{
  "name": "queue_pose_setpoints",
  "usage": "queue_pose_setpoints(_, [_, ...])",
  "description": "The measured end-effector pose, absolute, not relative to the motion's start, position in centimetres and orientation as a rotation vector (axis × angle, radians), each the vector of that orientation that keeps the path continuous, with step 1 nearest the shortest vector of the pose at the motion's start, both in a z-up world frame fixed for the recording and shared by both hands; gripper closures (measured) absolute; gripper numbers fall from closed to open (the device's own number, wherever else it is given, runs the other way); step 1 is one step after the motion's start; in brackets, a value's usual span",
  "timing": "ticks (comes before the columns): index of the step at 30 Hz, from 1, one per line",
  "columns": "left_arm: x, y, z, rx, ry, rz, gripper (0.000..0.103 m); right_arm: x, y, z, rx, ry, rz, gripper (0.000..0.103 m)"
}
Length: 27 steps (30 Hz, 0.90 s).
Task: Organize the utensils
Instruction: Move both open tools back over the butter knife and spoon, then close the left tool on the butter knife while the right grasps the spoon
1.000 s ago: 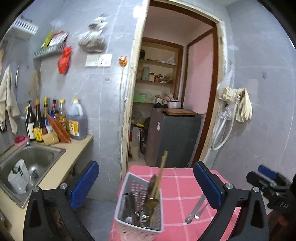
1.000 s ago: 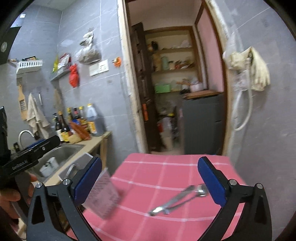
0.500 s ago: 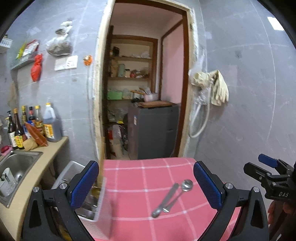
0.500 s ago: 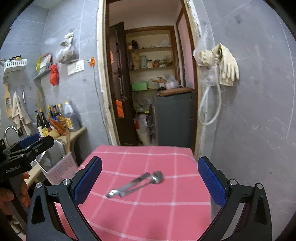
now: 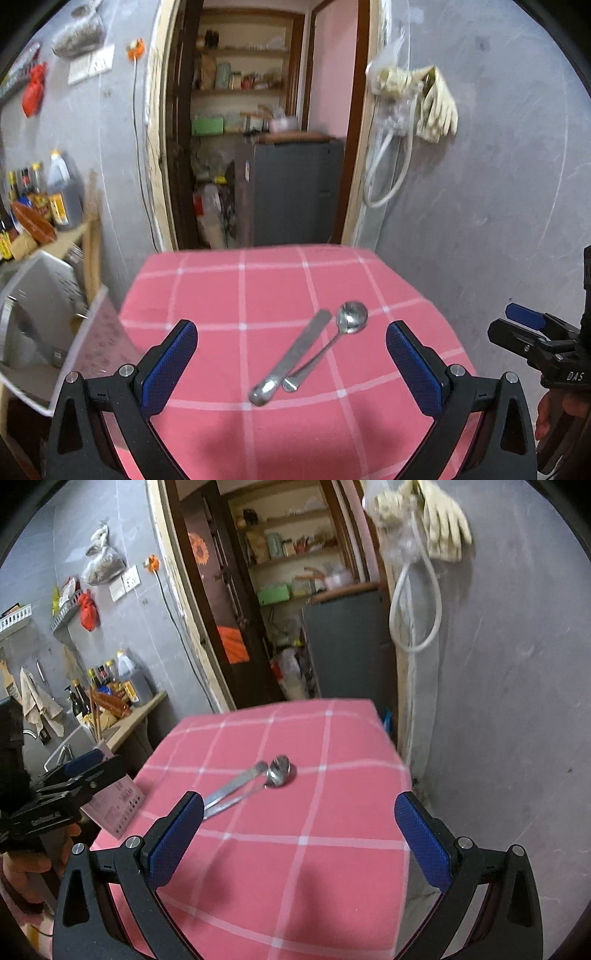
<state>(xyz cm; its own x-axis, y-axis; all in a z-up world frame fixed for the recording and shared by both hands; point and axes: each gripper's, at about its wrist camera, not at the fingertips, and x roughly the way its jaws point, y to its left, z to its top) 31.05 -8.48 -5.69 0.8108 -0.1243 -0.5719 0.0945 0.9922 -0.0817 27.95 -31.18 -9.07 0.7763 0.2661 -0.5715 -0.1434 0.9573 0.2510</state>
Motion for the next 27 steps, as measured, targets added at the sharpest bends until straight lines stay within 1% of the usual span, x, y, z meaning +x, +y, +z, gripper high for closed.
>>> queue_pose_setpoints(1, [31.6,-8.6,-6.3,-0.054,0.632,-0.119,0.000,28.3,-31.2,-9.7,0.203,0.657,0.232,0.002])
queue_pose_setpoints(2, [32.2,-8.5,-7.0,-0.062,0.654,-0.124,0.000,29.0,-31.2,-10.6,0.213,0.677,0.247,0.005])
queue_pose_setpoints(3, [32.7,-8.5,-7.6,-0.070,0.674,-0.127,0.000,29.5,-31.1,-11.3,0.221,0.691,0.260,0.010])
queue_pose_setpoints(4, [33.4,-8.4,-8.4,-0.084,0.700,-0.129,0.001,30.0,-31.1,-11.9,0.227,0.706,0.270,0.014])
queue_pose_setpoints(5, [34.0,-8.2,-9.1,-0.095,0.720,-0.127,0.002,30.7,-30.9,-12.7,0.231,0.726,0.282,0.020])
queue_pose_setpoints(6, [34.6,-8.1,-9.7,-0.104,0.741,-0.127,0.003,31.3,-30.6,-13.5,0.232,0.741,0.297,0.025])
queue_pose_setpoints(7, [35.2,-7.9,-10.3,-0.111,0.762,-0.130,0.007,31.9,-30.3,-14.0,0.232,0.753,0.310,0.026])
queue_pose_setpoints(11, [37.2,-7.7,-12.5,-0.104,0.833,-0.137,0.024,33.9,-29.1,-15.9,0.240,0.791,0.363,0.049])
queue_pose_setpoints(12, [37.8,-7.7,-13.2,-0.098,0.860,-0.143,0.026,34.7,-28.7,-16.5,0.243,0.806,0.375,0.051])
queue_pose_setpoints(13, [38.1,-7.7,-13.5,-0.097,0.874,-0.147,0.030,35.4,-28.3,-16.9,0.246,0.821,0.384,0.052])
queue_pose_setpoints(15, [38.9,-7.9,-14.5,-0.091,0.911,-0.167,0.034,36.6,-27.7,-17.6,0.248,0.841,0.401,0.059])
queue_pose_setpoints(17, [39.3,-7.9,-15.3,-0.086,0.941,-0.181,0.042,37.9,-27.2,-18.4,0.258,0.866,0.414,0.065])
queue_pose_setpoints(19, [39.6,-8.0,-16.3,-0.082,0.977,-0.200,0.047,39.1,-26.6,-19.0,0.270,0.887,0.423,0.068])
queue_pose_setpoints(23, [39.8,-8.2,-16.6,-0.062,0.984,-0.231,0.049,40.7,-25.6,-20.0,0.273,0.917,0.439,0.075])
queue_pose_setpoints(27, [39.9,-8.9,-16.5,-0.005,1.008,-0.254,0.049,41.8,-25.1,-20.8,0.297,0.934,0.442,0.077])
